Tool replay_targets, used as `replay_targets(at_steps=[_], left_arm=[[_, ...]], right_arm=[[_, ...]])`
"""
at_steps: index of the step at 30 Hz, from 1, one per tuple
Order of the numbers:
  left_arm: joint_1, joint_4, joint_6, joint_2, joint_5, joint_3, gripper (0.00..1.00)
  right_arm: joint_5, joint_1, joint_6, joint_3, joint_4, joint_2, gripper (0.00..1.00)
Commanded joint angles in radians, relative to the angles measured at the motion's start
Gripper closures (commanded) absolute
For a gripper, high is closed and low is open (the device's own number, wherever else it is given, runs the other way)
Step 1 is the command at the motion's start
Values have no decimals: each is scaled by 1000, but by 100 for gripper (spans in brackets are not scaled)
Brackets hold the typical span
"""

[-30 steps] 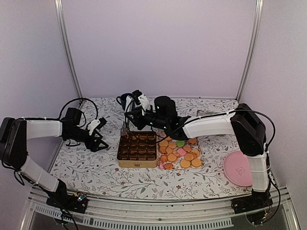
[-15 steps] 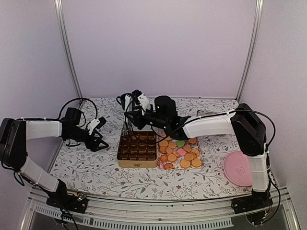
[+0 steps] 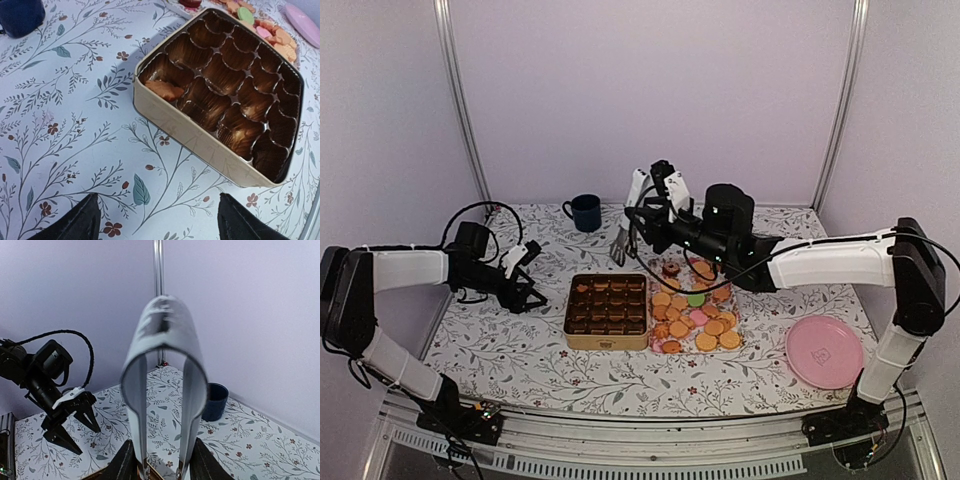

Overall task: Pack the cookies
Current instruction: Pick up the fake cookies from the plate.

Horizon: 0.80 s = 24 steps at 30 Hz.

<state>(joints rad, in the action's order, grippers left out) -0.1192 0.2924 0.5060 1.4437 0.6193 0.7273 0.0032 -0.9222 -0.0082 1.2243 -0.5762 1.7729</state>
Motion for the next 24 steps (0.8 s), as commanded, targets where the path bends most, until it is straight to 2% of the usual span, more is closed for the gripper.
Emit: replay_targets(at_steps=[1, 9, 24], left_arm=[[8, 18, -3, -10, 16, 33, 19], [7, 32, -8, -10, 32, 60, 19], [6, 30, -28, -8, 59, 55, 19]], right_arm=[[87, 33, 4, -137, -36, -111, 65], [138, 51, 43, -330, -19, -262, 64], [131, 30, 123, -492, 92, -414, 62]])
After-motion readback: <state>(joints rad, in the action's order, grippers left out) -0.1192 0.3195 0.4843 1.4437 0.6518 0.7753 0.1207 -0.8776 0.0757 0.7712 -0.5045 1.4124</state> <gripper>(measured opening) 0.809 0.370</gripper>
